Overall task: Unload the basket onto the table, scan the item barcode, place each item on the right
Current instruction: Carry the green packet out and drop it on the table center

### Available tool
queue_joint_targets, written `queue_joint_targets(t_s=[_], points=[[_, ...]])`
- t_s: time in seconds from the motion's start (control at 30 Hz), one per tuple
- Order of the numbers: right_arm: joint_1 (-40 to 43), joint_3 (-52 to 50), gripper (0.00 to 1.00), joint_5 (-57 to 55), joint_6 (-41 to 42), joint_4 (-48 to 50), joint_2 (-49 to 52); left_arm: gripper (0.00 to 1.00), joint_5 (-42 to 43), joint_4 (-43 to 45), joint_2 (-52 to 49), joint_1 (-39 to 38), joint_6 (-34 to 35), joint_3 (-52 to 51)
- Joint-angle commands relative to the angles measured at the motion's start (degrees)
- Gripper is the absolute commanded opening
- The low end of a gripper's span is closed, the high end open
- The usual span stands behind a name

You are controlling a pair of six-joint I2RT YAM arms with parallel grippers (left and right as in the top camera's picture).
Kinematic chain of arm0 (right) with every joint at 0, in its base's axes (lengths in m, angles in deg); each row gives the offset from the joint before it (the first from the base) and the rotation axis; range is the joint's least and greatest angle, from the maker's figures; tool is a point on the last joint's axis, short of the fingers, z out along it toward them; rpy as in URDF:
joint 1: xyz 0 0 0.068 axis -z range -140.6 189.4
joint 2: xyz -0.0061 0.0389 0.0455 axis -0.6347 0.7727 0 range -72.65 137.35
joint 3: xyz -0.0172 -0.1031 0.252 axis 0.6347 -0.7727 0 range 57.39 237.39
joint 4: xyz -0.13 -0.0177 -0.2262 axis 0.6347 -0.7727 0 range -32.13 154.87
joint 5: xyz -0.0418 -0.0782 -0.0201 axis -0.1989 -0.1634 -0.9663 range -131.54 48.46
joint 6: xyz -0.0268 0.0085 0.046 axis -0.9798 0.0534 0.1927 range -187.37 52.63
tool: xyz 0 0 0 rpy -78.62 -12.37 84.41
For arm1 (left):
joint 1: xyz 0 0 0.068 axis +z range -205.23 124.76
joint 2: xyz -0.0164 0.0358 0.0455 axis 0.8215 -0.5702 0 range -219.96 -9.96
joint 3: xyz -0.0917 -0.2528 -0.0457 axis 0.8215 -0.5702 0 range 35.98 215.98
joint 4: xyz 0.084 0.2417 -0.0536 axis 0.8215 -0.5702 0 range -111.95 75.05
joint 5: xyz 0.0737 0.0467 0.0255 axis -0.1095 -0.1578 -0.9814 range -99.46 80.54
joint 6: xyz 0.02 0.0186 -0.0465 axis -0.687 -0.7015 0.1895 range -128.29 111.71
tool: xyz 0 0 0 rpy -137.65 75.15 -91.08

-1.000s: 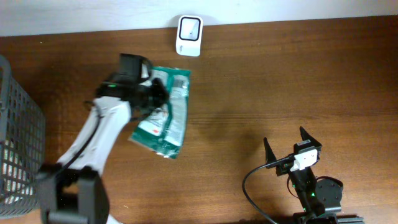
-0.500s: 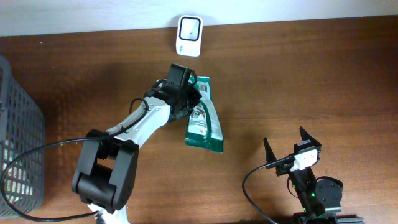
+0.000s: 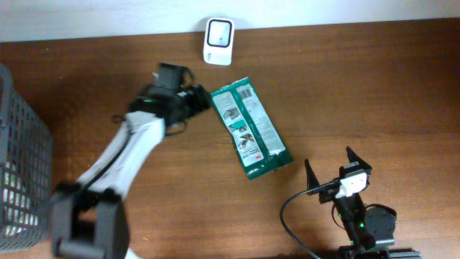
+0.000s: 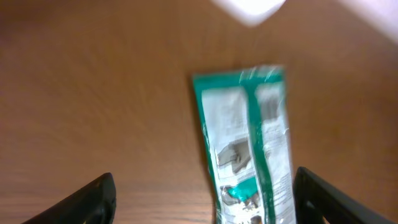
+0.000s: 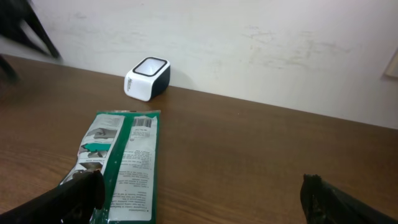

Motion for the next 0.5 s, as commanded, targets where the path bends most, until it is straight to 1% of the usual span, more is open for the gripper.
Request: queue_joint_targets(t_s=[0.0,0.07,0.13,0.2,0.33,0.37,0.43,0.47], points=[[-0.4,-0.3,0.98,0.7,0.4,-0.3,-0.4,0.93,-0.5,-2.3,14.3,9.2,-17.9,1.3],[-0.4,-0.3,0.98,0.7,0.4,-0.3,-0.4,0.93,-1.1,-4.6,20.6,16.6,-18.2,2.5],[-0.4,-0.3,0.98,0.7,0.4,-0.3,-0.4,0.93,-1.1,-6.0,25.9,25.9,-18.2,3.0],[-0.4,-0.3,0.98,0.7,0.4,-0.3,-0.4,0.93,-1.1,-6.2,30.0,38.6,-18.2,3.0],[-0.4,-0.3,0.98,0.7,0.4,-0.3,-0.4,0.89,-2.5,-6.4,30.4,56.3,-18.2,3.0],[-0.4,-0.3,0.98,0.7,0.4,-0.3,-0.4,0.89,-3.3,-6.6,29.7,59.3,-18.2,3.0],[-0.4,-0.3,0.98,0.7,0.4,-0.3,-0.4,0.89,-7.4,-8.0,28.0,62.7,-18.2,3.0],[-0.4,-0.3,0.98,0.7,0.4,-0.3,-0.4,0.93,-10.6,-9.4,27.0,63.7,-18.2,3.0]])
